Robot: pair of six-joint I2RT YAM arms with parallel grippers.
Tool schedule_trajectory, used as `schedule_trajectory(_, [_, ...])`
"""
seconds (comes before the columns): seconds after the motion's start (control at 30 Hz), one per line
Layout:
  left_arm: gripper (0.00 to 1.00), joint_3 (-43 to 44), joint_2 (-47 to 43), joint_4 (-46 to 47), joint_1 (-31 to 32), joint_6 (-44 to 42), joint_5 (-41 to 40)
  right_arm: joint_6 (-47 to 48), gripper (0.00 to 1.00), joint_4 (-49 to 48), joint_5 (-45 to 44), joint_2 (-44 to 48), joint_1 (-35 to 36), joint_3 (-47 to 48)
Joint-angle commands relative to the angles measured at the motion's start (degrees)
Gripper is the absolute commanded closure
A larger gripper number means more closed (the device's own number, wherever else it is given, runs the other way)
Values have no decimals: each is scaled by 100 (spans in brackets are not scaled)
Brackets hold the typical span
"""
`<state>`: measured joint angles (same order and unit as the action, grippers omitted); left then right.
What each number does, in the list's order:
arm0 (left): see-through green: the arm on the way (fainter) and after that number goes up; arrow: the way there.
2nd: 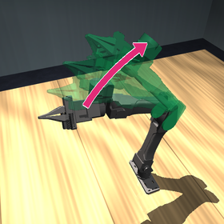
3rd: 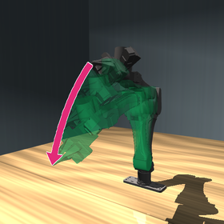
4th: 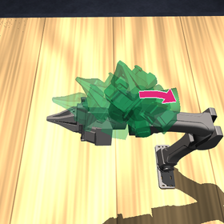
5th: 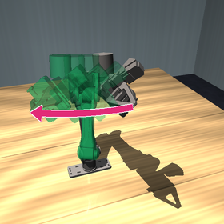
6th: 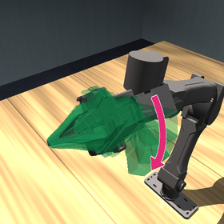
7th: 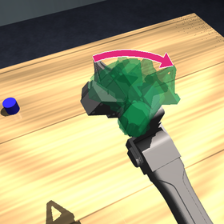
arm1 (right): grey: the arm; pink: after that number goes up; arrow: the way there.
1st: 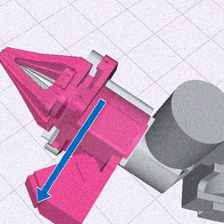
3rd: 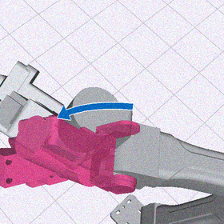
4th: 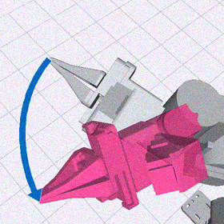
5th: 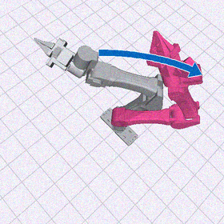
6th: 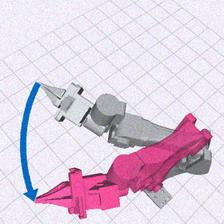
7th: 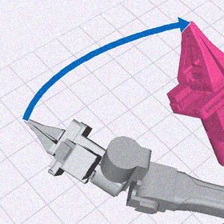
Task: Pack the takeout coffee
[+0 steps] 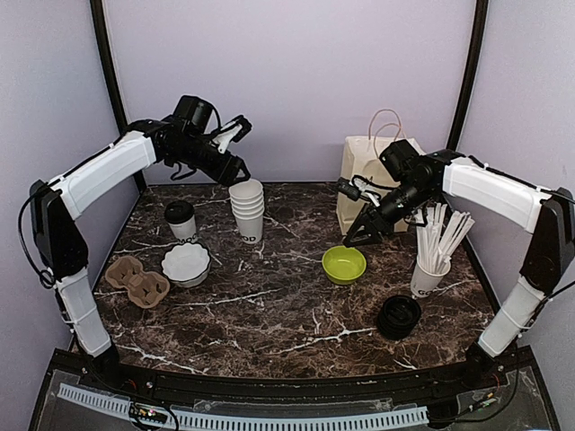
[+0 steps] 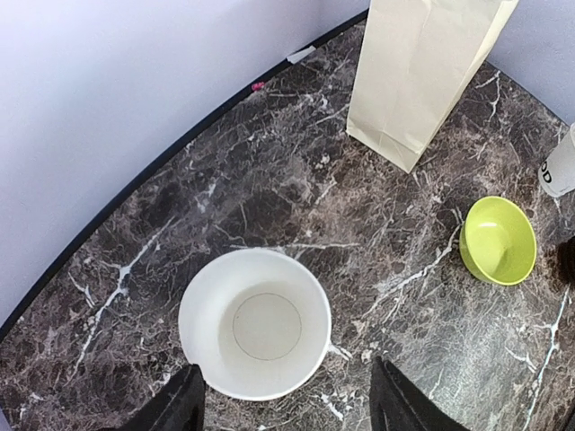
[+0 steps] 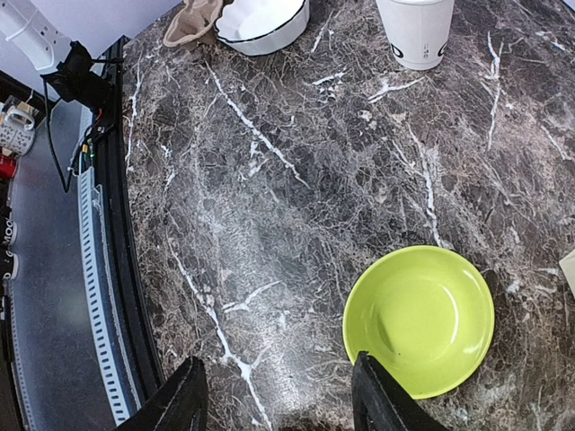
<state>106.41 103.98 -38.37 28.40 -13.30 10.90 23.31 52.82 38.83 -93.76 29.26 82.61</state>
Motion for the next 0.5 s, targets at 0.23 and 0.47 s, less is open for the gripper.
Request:
schedule_trajectory(0.23, [38, 679, 825, -433, 163, -76, 239, 64, 45, -79, 60, 103, -25, -120])
schedule_trajectory(0.47, [46, 1060, 1180, -794, 280, -162, 57, 120, 46, -53, 71, 109, -25, -144])
